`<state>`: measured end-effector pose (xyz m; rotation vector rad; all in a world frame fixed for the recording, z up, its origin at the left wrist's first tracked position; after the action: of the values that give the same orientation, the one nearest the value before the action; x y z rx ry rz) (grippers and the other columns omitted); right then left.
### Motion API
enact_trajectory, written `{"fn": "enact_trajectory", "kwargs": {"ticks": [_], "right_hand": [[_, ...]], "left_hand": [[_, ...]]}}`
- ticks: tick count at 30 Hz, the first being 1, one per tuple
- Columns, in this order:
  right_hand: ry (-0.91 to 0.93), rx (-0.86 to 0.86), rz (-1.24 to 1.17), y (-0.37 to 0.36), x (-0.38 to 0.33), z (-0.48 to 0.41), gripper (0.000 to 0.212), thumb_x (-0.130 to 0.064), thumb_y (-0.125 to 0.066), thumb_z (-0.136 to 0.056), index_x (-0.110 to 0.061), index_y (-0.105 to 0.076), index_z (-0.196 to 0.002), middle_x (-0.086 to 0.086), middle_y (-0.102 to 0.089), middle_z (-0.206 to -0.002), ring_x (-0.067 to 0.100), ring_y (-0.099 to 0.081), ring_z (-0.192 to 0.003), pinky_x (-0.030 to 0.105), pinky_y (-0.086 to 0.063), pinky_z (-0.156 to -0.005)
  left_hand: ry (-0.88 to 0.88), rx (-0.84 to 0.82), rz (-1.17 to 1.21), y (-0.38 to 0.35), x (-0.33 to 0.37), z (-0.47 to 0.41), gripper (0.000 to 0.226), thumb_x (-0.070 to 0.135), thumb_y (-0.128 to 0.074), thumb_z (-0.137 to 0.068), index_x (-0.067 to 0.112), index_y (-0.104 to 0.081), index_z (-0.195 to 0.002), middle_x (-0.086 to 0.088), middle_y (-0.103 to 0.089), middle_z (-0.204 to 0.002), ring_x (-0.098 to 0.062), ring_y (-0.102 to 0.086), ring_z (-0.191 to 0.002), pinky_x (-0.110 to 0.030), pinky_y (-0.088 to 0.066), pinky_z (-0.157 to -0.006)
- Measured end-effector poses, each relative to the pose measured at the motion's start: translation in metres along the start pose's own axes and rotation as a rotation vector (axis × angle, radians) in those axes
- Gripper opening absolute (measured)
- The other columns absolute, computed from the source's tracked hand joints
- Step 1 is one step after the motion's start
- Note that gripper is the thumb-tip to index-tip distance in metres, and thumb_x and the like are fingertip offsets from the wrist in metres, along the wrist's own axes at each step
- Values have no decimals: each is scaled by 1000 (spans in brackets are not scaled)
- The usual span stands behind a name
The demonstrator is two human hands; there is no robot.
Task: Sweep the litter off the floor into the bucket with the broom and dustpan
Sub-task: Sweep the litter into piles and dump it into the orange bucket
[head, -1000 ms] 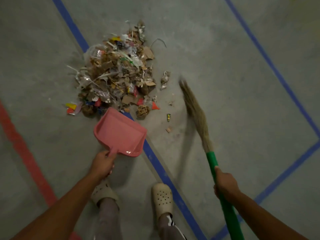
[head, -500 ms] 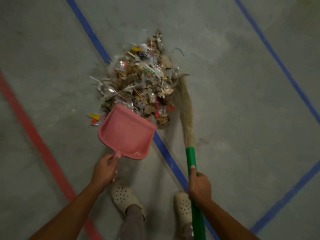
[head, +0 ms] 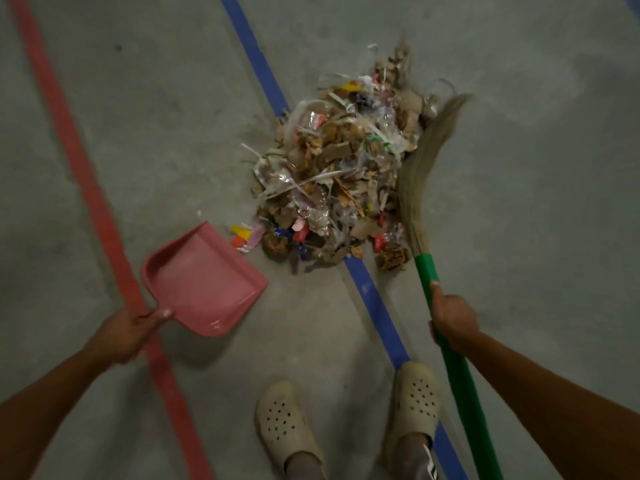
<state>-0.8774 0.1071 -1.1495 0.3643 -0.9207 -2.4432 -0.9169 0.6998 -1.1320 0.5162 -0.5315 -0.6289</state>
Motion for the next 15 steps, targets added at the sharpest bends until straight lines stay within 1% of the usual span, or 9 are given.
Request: {"fn": "enact_trajectory", "kwargs": {"ticks": [1,3,6,8,10,13,15], "right_hand": [[21,7,5,-11,0,-8,75,-60,-28,-103,2,-67,-85,13,-66,-62,24,-62,-46,27,-48,-46],[78,27,-9,-26,4,-17,73,-60,-30,-103,1,-63,-80,15,-66,-65,28,-66,-51,37,-58,-53],[138,7,16,-39,10,-23,64,-58,-30,-103,-5,-57,-77,15,-64,-72,30,-68,-60,44,-62,-60],[178,-18,70,-43,11,-27,65,-61,-28,-102,-8,-57,-77,14,-66,-72,30,-69,-62,48,-62,-63],[234,-32,115,-46,10,-30,66,-63,-26,-101,-10,-57,-75,13,-66,-70,29,-69,-62,48,-62,-66],[288,-46,153,-49,7,-31,66,-64,-25,-101,-13,-57,-74,9,-65,-66,26,-68,-60,40,-61,-64],[287,-27,128,-48,10,-31,65,-63,-25,-101,-13,-57,-74,8,-64,-66,23,-66,-59,37,-59,-62]], "left_hand": [[1,-19,0,-4,0,-15,49,59,-57,-90,14,-74,-88,-7,-53,-47,-19,-47,-36,-23,-36,-43],[-26,-61,-10,-18,16,-43,46,58,-60,-89,15,-74,-85,-8,-52,-47,-17,-46,-38,-20,-34,-44],[-81,-137,-6,-49,60,-77,39,50,-62,-93,13,-70,-84,-12,-50,-51,-18,-44,-40,-19,-32,-42],[-105,-195,-8,-70,92,-94,40,48,-61,-96,10,-67,-88,-14,-47,-55,-17,-40,-39,-18,-29,-38],[-129,-227,-31,-87,123,-107,47,52,-57,-97,6,-64,-94,-13,-48,-56,-18,-41,-37,-19,-30,-37],[-165,-250,-25,-110,163,-113,61,56,-50,-99,-3,-61,-98,-14,-49,-55,-19,-42,-35,-21,-32,-34],[-150,-254,-11,-121,175,-108,60,59,-46,-100,1,-60,-100,-12,-51,-53,-17,-42,-34,-20,-33,-34]]}}
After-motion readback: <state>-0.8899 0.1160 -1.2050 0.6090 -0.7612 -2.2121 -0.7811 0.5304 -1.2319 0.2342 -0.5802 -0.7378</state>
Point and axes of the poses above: each hand's wrist, its own z-axis away from the middle knuckle, its own y-axis out of the back of the hand, x = y × z, the point moved 7 cm from there along -z, towards the middle knuckle
